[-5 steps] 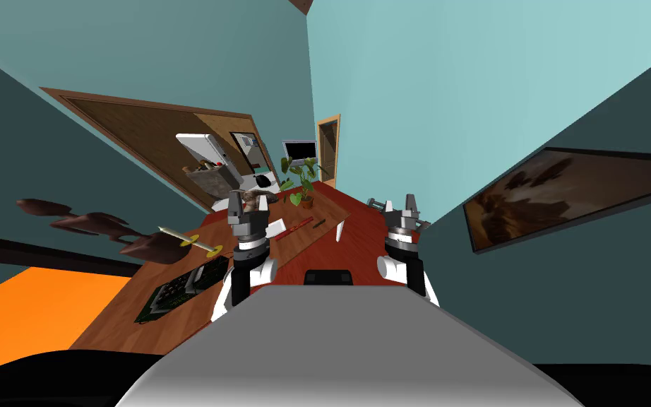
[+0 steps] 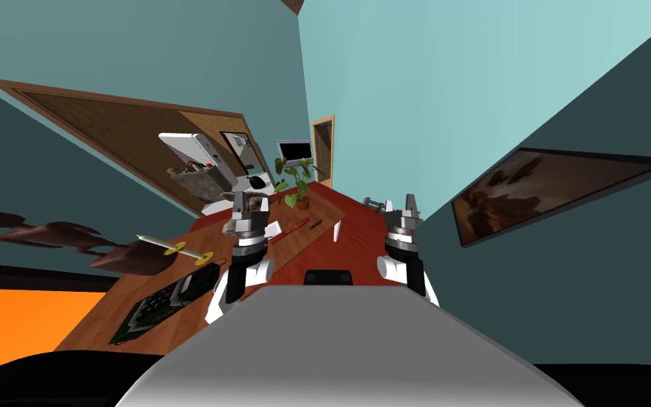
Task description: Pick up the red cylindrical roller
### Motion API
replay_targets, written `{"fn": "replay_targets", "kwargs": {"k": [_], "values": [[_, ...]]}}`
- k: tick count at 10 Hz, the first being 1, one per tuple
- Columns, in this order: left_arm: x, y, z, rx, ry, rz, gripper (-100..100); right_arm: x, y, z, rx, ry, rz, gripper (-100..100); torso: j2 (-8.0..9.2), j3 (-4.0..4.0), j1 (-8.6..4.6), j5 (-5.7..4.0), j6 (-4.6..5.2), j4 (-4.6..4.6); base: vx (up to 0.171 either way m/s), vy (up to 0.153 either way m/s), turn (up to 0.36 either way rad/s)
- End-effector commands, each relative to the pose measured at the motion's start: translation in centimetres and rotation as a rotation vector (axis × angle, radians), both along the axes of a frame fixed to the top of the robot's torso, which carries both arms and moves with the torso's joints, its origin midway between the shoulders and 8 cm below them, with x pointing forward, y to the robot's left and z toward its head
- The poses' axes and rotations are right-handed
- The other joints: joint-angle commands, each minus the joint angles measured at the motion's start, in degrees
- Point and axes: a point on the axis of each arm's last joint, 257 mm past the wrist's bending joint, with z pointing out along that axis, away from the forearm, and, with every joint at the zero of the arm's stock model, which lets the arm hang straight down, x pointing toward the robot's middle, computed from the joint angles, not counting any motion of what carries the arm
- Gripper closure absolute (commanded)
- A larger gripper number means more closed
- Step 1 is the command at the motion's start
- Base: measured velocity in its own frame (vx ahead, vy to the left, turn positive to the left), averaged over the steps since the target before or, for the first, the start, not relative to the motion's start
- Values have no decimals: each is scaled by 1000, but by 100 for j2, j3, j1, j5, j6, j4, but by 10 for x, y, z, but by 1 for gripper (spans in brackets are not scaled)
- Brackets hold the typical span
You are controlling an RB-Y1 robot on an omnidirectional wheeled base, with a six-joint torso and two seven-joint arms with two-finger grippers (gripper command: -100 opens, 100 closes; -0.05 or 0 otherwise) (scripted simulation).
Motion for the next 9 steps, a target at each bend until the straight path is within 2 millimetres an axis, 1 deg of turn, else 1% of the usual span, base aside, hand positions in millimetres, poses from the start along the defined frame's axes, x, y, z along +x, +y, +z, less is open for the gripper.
{"fn": "replay_targets", "kwargs": {"k": [1, 2, 4, 5, 6, 7, 8, 9], "values": [[14, 14, -15, -19, 61, 7, -100, 0, 0, 0, 0, 0, 0, 0, 0, 0, 0, 0, 0, 0, 19, -26, -107], [15, 14, -16, -20, 66, 8, -100, 0, 0, 0, 0, 0, 0, 0, -1, 0, 0, 0, 0, 0, 12, -16, -46], [29, 34, -34, -50, 146, 21, -100, 0, 0, 0, 0, 0, 0, 0, 2, 1, 3, 1, 1, 0, 13, -24, -150], [31, 34, -36, -52, 156, 22, -100, 0, 0, 0, 0, 0, 0, 0, 1, 1, 0, 0, 0, 0, 14, -21, -61], [38, 46, -47, -70, 199, 31, -100, 0, 0, 0, 0, 0, 0, 0, 2, 1, 1, 0, -2, 0, 17, -25, -118], [39, 46, -49, -71, 208, 32, -100, 0, 0, 0, 0, 0, 0, 0, 1, 1, 0, 0, 0, 0, 10, -17, -78], [45, 59, -60, -91, 250, 41, -100, 0, 0, 0, 0, 0, 0, 0, 3, 1, 2, 0, -1, 1, 10, -23, -169], [47, 59, -63, -94, 263, 43, -100, 0, 0, 0, 0, 0, 0, 0, 3, 2, 1, 0, 0, 0, 9, -17, -74]]}}
